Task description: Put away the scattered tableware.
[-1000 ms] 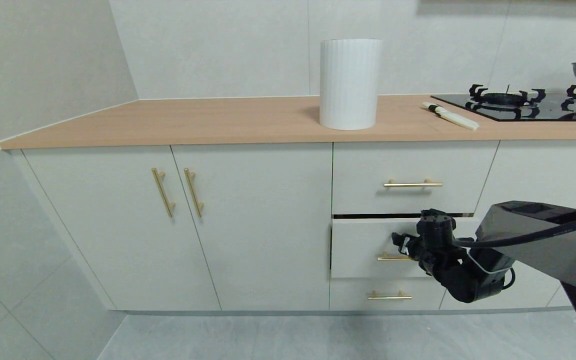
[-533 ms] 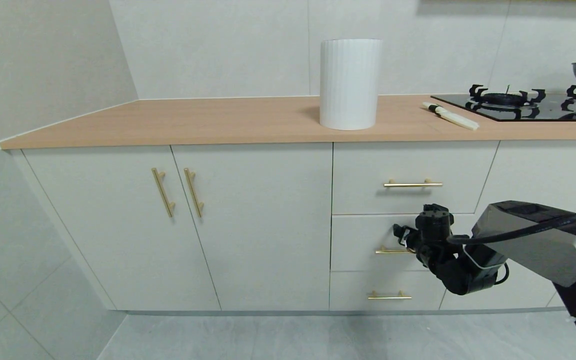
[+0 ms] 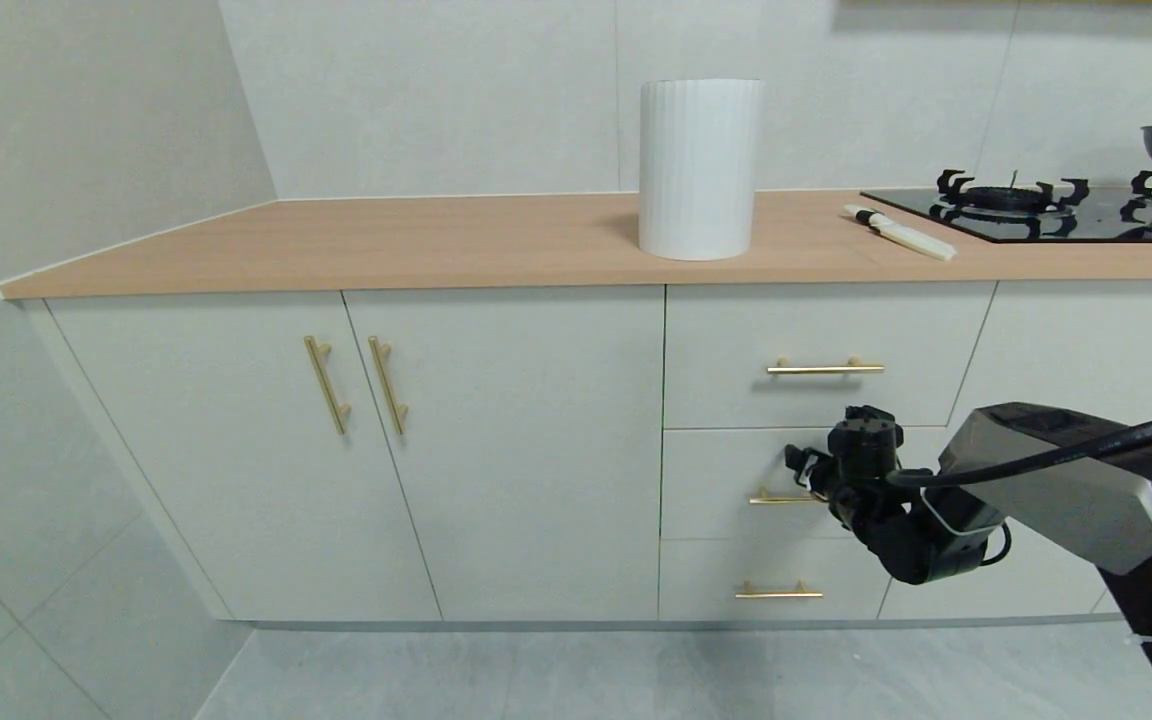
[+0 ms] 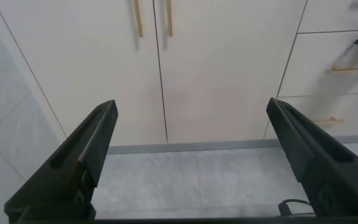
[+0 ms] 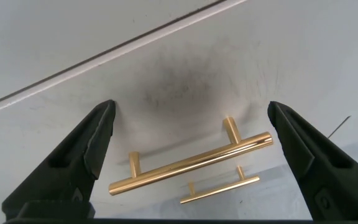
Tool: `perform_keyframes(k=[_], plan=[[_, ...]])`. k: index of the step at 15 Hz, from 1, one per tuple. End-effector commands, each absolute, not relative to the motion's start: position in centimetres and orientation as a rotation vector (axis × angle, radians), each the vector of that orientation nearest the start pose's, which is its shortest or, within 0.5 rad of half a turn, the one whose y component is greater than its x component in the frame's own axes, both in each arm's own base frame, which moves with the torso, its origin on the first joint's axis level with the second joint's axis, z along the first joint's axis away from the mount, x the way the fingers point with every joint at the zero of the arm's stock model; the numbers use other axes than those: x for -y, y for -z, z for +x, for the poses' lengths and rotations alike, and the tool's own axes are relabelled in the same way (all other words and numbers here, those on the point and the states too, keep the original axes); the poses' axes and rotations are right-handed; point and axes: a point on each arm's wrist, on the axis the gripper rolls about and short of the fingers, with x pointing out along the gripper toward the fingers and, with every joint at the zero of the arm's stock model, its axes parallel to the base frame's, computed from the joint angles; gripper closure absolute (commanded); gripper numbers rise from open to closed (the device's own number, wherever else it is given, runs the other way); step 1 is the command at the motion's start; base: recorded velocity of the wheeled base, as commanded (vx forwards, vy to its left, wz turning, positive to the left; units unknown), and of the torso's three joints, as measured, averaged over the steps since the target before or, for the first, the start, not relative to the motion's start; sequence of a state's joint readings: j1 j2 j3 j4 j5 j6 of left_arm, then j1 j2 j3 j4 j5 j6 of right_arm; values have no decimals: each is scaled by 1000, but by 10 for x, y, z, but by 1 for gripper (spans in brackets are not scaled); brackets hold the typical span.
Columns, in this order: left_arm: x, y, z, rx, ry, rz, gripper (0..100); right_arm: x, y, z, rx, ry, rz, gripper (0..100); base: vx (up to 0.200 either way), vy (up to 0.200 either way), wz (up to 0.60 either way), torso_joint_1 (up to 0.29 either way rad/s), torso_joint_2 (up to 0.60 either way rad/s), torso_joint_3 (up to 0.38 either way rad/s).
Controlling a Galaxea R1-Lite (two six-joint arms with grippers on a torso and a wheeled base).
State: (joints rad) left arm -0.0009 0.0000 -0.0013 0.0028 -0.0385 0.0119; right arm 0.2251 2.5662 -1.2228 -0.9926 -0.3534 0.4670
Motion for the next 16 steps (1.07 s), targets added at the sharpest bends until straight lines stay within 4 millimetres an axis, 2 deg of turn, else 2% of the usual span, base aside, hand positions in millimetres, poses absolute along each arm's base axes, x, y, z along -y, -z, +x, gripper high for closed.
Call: perform_keyframes(k=[1, 6, 9, 12, 16], plan=[[1, -76, -23, -1, 38, 12, 0, -95, 24, 452, -287, 205, 366, 0, 0, 0, 0, 0, 0, 0], [1, -76, -23, -1, 38, 12, 0, -90, 26, 460, -262, 245, 367, 0, 0, 0, 0, 0, 0, 0], [1, -76, -23, -1, 40, 12, 0, -88, 12, 444, -282, 238, 362, 0, 0, 0, 0, 0, 0, 0], [1, -76, -23, -1, 38, 12, 0, -84, -17, 409, -331, 163, 364, 0, 0, 0, 0, 0, 0, 0], [1, -76, -23, -1, 38, 12, 0, -74, -90, 355, -252, 119, 344, 0, 0, 0, 0, 0, 0, 0]])
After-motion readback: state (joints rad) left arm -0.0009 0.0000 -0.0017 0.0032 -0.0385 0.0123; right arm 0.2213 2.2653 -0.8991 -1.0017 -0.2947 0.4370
